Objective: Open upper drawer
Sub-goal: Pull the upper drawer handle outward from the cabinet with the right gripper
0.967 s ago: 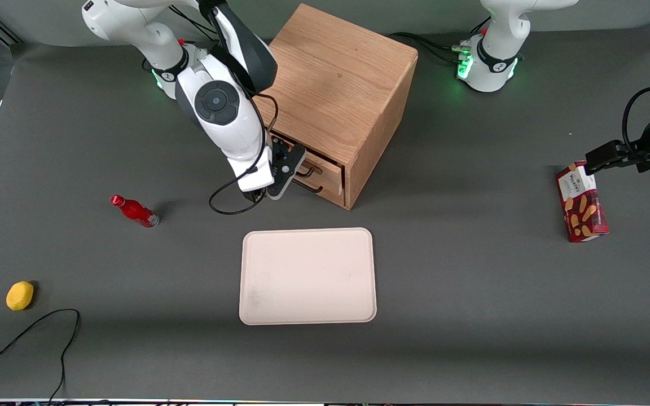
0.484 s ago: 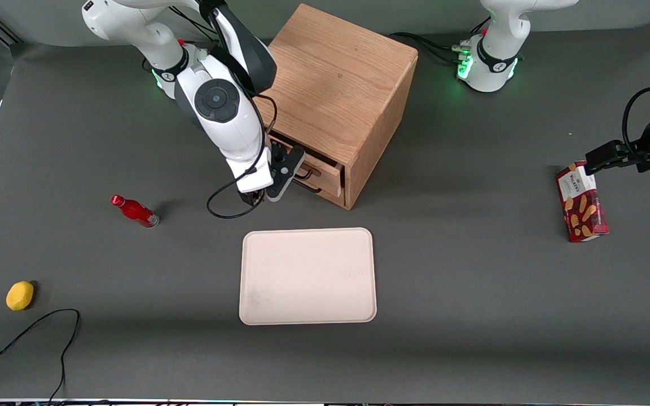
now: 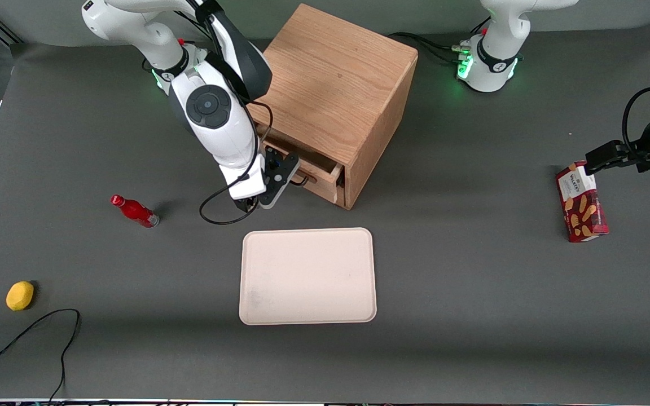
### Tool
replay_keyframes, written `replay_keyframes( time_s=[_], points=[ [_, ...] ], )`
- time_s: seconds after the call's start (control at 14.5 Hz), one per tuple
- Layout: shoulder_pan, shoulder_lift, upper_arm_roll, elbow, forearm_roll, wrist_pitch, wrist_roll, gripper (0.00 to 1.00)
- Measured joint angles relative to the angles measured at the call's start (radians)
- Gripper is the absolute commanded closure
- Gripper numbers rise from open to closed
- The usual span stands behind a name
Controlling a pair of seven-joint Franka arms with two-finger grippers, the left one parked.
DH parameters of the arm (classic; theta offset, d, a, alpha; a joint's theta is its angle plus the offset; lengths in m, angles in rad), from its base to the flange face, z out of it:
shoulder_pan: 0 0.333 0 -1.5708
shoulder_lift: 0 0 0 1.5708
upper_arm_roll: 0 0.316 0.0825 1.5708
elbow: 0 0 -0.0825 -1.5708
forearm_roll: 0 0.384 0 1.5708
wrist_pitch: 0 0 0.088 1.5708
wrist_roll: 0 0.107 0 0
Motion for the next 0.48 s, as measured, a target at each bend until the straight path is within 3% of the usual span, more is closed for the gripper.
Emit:
replay_keyframes(
  time_s=[0.48],
  points=[
    [-0.040,0.019,-0.002,0.034,0.000,0.001,-0.027,0.00]
  ],
)
